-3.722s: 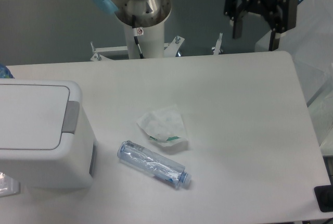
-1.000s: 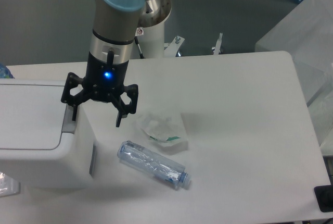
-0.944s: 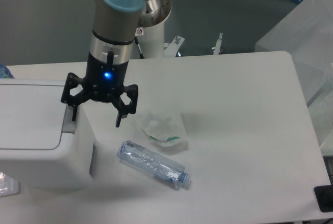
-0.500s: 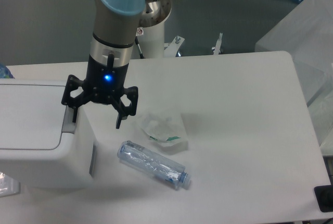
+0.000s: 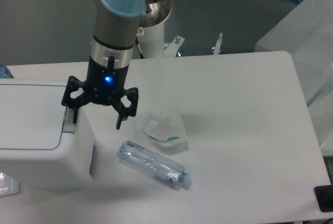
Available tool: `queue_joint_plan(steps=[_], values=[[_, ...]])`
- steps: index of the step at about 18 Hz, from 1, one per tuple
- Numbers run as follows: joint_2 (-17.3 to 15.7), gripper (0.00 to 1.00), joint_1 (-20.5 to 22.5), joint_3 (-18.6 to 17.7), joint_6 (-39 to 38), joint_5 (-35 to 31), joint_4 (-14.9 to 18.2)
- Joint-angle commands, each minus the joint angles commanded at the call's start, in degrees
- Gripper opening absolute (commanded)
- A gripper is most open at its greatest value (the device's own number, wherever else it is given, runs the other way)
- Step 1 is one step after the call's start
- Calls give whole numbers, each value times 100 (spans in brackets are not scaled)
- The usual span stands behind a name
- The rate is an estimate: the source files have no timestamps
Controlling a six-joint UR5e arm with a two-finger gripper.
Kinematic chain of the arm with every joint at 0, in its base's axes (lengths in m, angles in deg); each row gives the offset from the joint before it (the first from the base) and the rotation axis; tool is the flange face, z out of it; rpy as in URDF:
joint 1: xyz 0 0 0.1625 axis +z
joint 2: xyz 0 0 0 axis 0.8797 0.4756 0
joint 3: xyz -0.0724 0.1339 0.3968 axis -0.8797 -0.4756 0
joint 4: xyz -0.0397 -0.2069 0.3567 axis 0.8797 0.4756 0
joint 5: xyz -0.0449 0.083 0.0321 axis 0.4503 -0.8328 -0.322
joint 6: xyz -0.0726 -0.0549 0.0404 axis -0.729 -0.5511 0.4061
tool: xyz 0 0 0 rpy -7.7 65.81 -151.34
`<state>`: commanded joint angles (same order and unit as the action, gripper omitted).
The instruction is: Open the trash can
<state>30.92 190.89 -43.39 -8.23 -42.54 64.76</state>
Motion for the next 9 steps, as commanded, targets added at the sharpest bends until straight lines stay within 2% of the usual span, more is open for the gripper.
queue_joint_plan(steps=[6,9], values=[[9,100,0,0,0,0,0],[-17,100,0,210,114,-9,-9]])
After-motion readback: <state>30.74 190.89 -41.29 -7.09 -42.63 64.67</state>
